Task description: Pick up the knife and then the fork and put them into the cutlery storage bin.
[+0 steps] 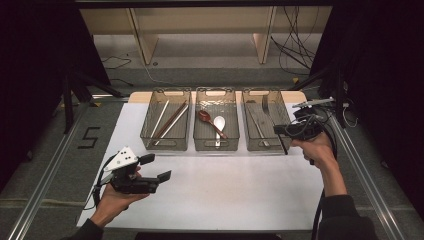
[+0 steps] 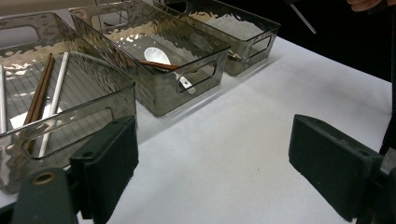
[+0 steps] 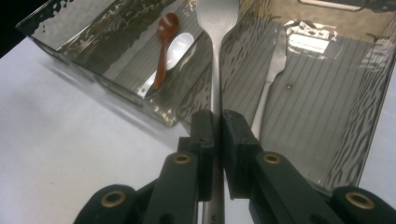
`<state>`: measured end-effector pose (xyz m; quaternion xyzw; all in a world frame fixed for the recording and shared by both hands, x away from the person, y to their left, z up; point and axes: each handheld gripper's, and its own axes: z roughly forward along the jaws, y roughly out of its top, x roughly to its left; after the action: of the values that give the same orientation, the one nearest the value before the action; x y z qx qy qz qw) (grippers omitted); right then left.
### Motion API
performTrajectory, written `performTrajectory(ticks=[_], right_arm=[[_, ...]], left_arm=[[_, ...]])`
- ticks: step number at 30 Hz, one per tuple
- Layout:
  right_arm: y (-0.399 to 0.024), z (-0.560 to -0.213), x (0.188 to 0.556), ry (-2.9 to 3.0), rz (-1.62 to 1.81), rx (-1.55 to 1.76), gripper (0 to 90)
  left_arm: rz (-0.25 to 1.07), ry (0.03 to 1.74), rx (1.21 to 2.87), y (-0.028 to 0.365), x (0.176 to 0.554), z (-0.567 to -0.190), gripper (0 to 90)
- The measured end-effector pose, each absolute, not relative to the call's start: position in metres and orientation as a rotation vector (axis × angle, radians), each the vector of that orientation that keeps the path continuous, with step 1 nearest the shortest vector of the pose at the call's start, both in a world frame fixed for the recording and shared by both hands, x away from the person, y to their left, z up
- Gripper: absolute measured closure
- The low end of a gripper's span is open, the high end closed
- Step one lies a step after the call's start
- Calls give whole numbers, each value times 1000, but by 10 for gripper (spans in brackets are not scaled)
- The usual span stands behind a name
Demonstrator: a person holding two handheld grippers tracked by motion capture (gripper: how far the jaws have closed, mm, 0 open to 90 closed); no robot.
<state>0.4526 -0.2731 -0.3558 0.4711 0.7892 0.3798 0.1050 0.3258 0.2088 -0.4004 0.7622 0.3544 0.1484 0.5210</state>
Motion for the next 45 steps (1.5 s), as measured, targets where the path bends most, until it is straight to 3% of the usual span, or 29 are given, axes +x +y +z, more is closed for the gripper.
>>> performTrajectory(ticks=[45], right_arm=[[-253,-349,531,2207,999,1584,842]], left_arm=[[351,847,1819,210,325,-399,150]])
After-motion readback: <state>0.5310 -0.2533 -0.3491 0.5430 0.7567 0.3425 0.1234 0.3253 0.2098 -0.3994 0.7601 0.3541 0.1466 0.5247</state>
